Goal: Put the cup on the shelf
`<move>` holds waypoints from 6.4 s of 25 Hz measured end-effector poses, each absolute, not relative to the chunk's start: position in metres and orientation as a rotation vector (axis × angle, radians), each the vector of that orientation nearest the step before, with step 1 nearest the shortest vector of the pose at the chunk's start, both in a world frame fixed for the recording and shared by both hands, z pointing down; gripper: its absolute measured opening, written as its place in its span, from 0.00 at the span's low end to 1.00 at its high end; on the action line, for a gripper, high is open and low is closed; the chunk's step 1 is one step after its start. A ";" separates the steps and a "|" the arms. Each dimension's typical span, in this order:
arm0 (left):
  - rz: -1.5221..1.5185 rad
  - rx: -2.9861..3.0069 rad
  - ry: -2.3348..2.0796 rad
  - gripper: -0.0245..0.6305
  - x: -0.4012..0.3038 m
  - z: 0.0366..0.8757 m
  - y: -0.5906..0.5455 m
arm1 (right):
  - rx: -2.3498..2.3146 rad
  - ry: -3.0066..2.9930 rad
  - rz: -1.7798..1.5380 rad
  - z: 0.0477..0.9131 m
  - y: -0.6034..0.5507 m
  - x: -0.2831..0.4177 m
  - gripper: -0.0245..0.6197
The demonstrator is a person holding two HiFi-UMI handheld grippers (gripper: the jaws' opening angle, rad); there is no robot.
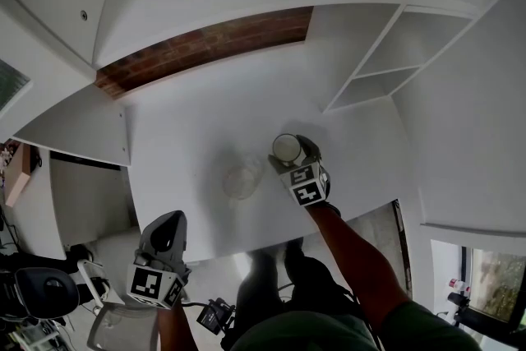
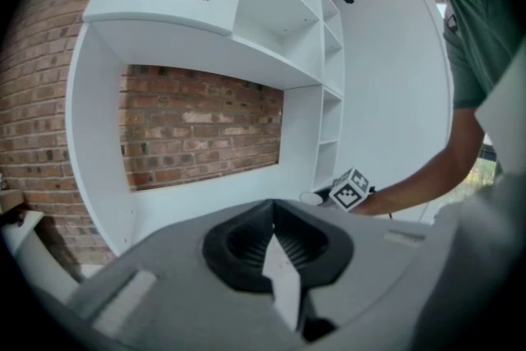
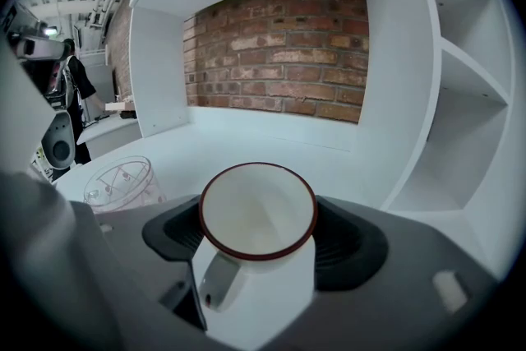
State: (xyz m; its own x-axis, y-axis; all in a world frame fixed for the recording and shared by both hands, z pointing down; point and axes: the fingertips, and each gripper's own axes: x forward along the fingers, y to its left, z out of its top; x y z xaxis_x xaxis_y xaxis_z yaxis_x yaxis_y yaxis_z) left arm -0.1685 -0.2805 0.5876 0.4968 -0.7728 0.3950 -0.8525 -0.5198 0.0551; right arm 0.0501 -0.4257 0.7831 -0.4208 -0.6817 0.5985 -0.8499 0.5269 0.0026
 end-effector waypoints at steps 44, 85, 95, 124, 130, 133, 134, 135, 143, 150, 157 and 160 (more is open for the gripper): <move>0.290 2.722 -1.417 0.04 -0.161 0.473 -0.276 | 1.359 -2.366 0.204 0.516 -0.379 0.072 0.65; 0.102 2.823 -1.623 0.04 -0.217 0.372 -0.267 | 1.405 -2.482 -0.145 0.259 -0.404 0.068 0.65; 0.099 2.784 -1.707 0.04 -0.251 0.369 -0.265 | 1.396 -2.483 -0.065 0.244 -0.454 0.058 0.65; 0.119 2.718 -1.781 0.04 -0.277 0.363 -0.277 | 1.444 -2.551 0.165 0.233 -0.563 0.048 0.65; 0.121 2.708 -1.790 0.04 -0.282 0.368 -0.278 | 1.466 -2.566 0.120 0.235 -0.579 0.041 0.65; 0.121 2.712 -1.791 0.04 -0.280 0.368 -0.277 | 1.461 -2.587 0.076 0.234 -0.580 0.039 0.65; 0.120 2.713 -1.791 0.04 -0.280 0.367 -0.277 | 1.463 -2.589 0.051 0.233 -0.578 0.039 0.66; 0.121 2.714 -1.791 0.04 -0.280 0.366 -0.277 | 1.468 -2.593 0.027 0.231 -0.575 0.040 0.70; 0.145 2.734 -1.763 0.04 -0.270 0.369 -0.272 | 1.510 -2.687 -0.073 0.204 -0.538 0.051 0.70; 0.149 2.766 -1.733 0.04 -0.262 0.359 -0.273 | 1.601 -2.746 -0.185 0.173 -0.491 0.062 0.70; 0.149 2.792 -1.718 0.04 -0.256 0.354 -0.271 | 1.664 -2.781 -0.340 0.172 -0.413 0.062 0.41; 0.148 2.798 -1.713 0.04 -0.255 0.352 -0.270 | 1.623 -2.816 -0.364 0.179 -0.378 0.056 0.17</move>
